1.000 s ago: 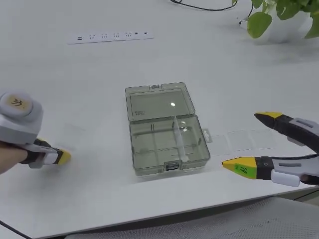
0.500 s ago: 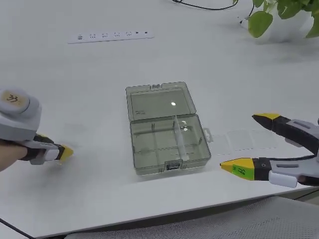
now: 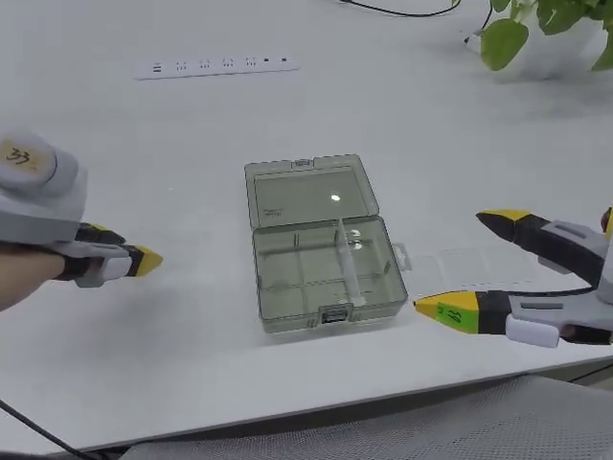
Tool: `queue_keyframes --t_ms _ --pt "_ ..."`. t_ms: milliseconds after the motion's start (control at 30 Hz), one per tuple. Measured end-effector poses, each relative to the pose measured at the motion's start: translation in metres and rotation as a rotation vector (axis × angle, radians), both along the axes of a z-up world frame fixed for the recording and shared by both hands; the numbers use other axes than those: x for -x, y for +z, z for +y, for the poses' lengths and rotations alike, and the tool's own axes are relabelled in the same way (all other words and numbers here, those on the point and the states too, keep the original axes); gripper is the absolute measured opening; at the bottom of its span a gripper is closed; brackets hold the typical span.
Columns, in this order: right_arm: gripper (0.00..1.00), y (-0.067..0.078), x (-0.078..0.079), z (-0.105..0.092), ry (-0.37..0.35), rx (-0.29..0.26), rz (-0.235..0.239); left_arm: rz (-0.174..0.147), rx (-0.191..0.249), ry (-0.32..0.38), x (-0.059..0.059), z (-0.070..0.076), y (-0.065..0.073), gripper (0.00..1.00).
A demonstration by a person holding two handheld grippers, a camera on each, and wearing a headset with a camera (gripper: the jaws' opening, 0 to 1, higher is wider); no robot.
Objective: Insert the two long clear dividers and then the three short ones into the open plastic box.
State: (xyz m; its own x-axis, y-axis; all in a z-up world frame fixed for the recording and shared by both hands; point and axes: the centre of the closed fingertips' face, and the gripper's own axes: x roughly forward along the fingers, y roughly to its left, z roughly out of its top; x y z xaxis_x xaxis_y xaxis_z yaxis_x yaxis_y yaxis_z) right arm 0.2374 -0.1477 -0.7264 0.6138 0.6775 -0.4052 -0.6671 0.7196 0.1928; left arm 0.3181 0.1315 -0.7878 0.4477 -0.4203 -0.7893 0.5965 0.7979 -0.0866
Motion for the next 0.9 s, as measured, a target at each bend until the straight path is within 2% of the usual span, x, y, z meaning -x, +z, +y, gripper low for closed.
queue_keyframes --t_ms 200,500,733,767,900 --pt "0.95 0.003 -0.007 0.008 0.0 -0.021 -0.003 -0.042 0.05 -0.022 -0.002 -0.022 0.015 0.3" --pt "0.93 0.003 -0.017 0.018 0.002 -0.049 -0.003 -0.073 0.107 -0.041 -0.001 -0.05 0.026 0.3" --pt "0.89 0.004 -0.025 0.031 -0.015 -0.079 0.009 -0.109 0.156 -0.073 0.003 -0.081 0.037 0.3" --pt "0.88 0.004 -0.026 0.033 -0.02 -0.091 0.021 -0.115 0.157 -0.081 0.003 -0.085 0.037 0.3" --pt "0.84 0.005 -0.032 0.042 -0.033 -0.122 0.03 -0.122 0.175 -0.106 0.008 -0.099 0.04 0.3"
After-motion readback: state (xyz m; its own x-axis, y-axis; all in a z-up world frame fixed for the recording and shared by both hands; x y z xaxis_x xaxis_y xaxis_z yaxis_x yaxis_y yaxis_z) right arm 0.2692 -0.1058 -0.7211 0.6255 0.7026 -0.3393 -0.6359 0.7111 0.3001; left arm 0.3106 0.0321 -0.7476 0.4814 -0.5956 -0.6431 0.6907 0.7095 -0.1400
